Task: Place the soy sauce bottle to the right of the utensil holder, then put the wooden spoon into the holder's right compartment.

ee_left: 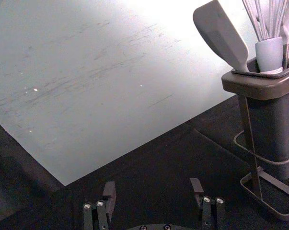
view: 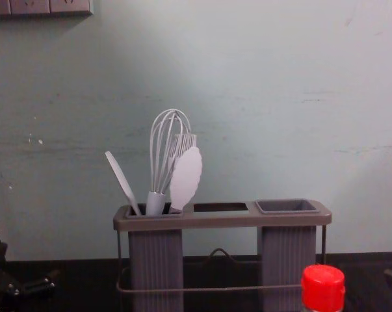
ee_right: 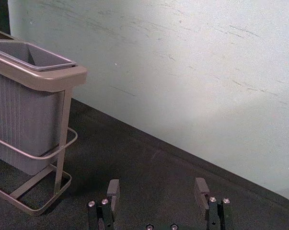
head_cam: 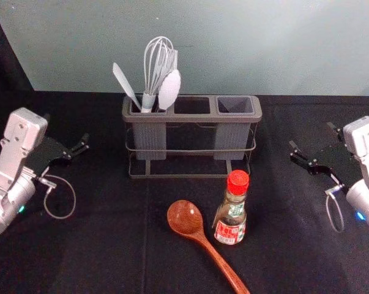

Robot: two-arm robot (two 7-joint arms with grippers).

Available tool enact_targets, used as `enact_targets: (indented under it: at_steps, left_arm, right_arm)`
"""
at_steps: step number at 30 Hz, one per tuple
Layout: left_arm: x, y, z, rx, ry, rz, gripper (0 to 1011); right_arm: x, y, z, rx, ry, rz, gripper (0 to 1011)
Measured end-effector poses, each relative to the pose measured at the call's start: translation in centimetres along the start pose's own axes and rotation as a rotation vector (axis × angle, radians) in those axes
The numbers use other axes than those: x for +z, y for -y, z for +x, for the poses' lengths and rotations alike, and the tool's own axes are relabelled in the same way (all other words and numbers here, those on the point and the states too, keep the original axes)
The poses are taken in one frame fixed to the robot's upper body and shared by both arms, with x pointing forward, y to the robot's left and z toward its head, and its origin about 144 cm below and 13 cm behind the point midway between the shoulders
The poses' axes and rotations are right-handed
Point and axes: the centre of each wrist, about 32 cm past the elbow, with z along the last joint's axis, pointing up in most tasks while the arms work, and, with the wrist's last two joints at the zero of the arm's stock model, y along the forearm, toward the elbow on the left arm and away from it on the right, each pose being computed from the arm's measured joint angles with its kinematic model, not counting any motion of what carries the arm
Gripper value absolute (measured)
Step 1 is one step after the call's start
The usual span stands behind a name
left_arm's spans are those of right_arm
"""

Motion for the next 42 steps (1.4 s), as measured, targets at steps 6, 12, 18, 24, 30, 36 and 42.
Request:
enact_targets:
  at_steps: [6,12,18,24,30,36,42]
  left_arm:
    - [0.00,0.00,0.00,0.000,0.000,0.000,1011]
    - [0.00,0.00,0.00,0.000,0.000,0.000,1011]
    - [0.00,0.00,0.00,0.000,0.000,0.000,1011]
    - [0.00,0.00,0.00,0.000,0.000,0.000,1011]
    - [0.00,0.00,0.00,0.000,0.000,0.000,1011]
    - [0.00,0.00,0.00,0.000,0.000,0.000,1011]
    - [0.00,0.00,0.00,0.000,0.000,0.000,1011]
  right_arm:
    - [0.00,0.00,0.00,0.000,0.000,0.000,1002]
    - [0.00,0.00,0.00,0.000,0.000,0.000,1003]
    - [0.00,0.00,0.00,0.000,0.000,0.000,1003]
    - [0.00,0.00,0.00,0.000,0.000,0.000,1003]
    - [0.00,0.00,0.00,0.000,0.000,0.000,1002]
    - [0.00,0.00,0.00,0.000,0.000,0.000,1003]
    - [0.00,0.00,0.00,0.000,0.000,0.000,1003]
